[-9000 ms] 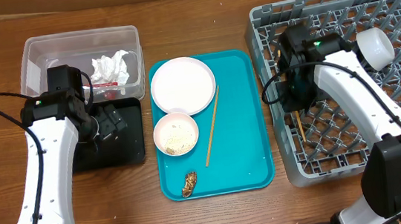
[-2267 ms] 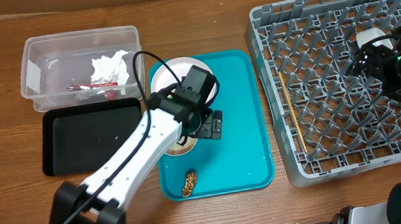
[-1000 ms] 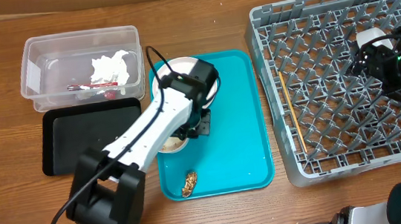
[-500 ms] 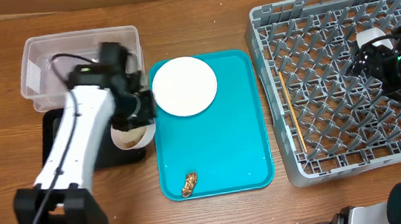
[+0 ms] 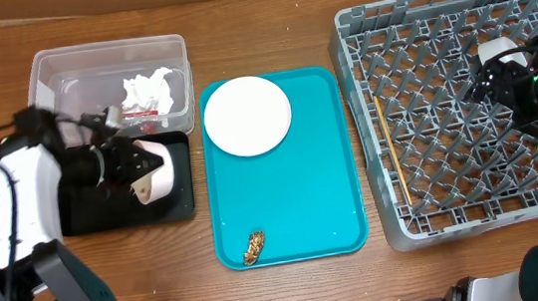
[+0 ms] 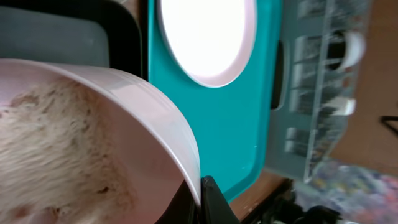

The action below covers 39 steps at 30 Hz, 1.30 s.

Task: Sort waste into correct bins and load items into the dishwasher
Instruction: 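Tip the rice bowl over the black tray with left gripper to dump rice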

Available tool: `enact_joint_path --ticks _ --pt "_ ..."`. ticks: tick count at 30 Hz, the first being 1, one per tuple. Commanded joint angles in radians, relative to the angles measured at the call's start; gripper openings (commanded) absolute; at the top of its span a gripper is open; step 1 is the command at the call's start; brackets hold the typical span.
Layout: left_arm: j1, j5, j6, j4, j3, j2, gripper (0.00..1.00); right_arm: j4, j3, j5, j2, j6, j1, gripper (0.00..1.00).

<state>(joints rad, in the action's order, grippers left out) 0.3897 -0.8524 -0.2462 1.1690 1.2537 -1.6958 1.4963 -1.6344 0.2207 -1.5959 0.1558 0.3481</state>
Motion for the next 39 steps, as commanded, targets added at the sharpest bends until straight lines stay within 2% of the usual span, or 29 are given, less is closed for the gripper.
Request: enact_joint_path --ticks 1,10,26,29,33,36,39 --pt "0.085 -0.254 -0.201 -0.011 -0.058 0.020 0.04 -0.002 -0.001 0.005 0.012 -0.007 0.000 0.96" --pt "0.215 -0.355 -0.237 -0.070 -0.134 0.020 0.04 -0.002 -0.001 0.005 0.012 -0.007 0.000 0.96" --pt "0.233 -0.372 -0.237 -0.075 -0.134 0.019 0.04 -0.001 -0.001 0.005 0.012 -0.007 0.000 0.96" --pt "0.233 -0.409 -0.196 -0.075 -0.134 0.019 0.04 -0.001 -0.001 0.005 0.012 -0.007 0.000 0.96" --pt "0.233 -0.556 -0.074 -0.075 -0.134 0.019 0.04 -0.001 -0.001 0.005 0.012 -0.007 0.000 0.96" --pt "0.233 -0.636 -0.067 -0.075 -0.134 0.019 0.04 0.000 -0.001 0.005 0.012 -0.007 0.000 0.96" --pt "0.233 -0.632 -0.068 -0.075 -0.134 0.019 0.04 0.002 -0.001 0.005 0.012 -0.007 0.000 0.96"
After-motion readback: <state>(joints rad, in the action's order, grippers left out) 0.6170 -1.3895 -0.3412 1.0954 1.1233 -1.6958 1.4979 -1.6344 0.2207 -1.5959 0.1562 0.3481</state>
